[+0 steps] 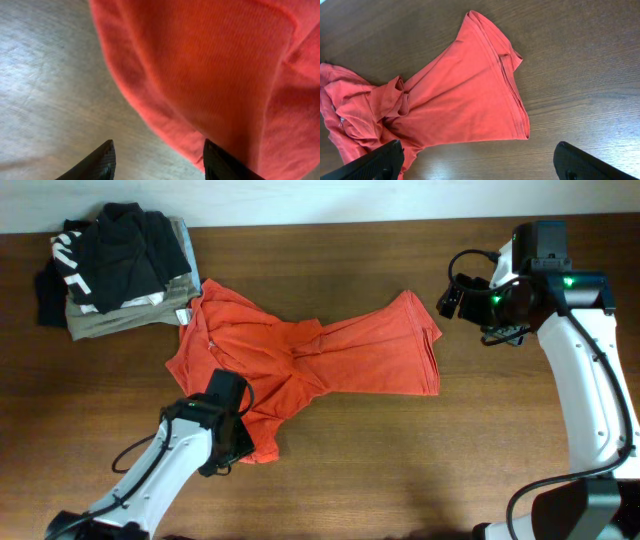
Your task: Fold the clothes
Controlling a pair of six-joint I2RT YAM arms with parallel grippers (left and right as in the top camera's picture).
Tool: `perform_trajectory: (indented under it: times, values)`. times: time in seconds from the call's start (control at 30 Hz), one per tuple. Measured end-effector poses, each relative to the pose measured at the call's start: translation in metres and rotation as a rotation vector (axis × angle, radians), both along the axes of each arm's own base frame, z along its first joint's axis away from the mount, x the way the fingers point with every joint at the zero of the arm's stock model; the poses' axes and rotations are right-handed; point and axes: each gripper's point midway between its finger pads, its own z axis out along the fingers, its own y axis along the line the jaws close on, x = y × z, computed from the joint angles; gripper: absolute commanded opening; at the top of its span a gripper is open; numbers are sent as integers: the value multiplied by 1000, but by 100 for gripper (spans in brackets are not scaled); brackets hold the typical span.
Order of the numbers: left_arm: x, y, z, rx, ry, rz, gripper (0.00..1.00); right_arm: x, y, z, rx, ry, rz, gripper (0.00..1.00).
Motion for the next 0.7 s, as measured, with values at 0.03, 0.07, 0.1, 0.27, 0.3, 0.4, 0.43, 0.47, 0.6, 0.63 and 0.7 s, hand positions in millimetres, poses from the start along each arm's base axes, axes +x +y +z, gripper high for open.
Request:
perform_trajectory:
  times: [0.03, 0.07, 0.1, 0.27, 0.3, 0.4, 0.43, 0.47, 0.6, 0.63, 0.7]
  values:
    - [3, -2, -5, -3, 4, 1, 56, 0, 0, 0, 0, 0, 0, 99]
    - [1, -1, -11, 3, 27, 3, 56, 0, 0, 0, 0, 0, 0, 99]
    - [1, -1, -14, 6, 39, 3, 56, 0, 0, 0, 0, 0, 0, 98]
    - [1, -2, -24, 8, 70, 4, 20, 0, 0, 0, 0, 0, 0, 99]
    - [2, -3, -24, 0, 68, 7, 1, 0, 0, 0, 1, 0, 0, 99]
    - [0, -5, -25, -10, 81, 4, 1, 0, 0, 0, 0, 0, 0, 99]
    - [-2, -5, -25, -8, 88, 4, 1, 0, 0, 0, 0, 0, -1, 99]
    - [-15, -2, -22, 4, 147, 5, 1, 0, 0, 0, 0, -1, 0, 99]
    - [-28, 1, 36, -7, 132, 1, 1, 0, 0, 0, 0, 0, 0, 99]
    - [-31, 1, 47, -13, 110, -1, 1, 0, 0, 0, 0, -1, 0, 99]
    - [-49, 6, 65, -17, 93, -3, 1, 6, 1, 3, 11, -27, -6, 99]
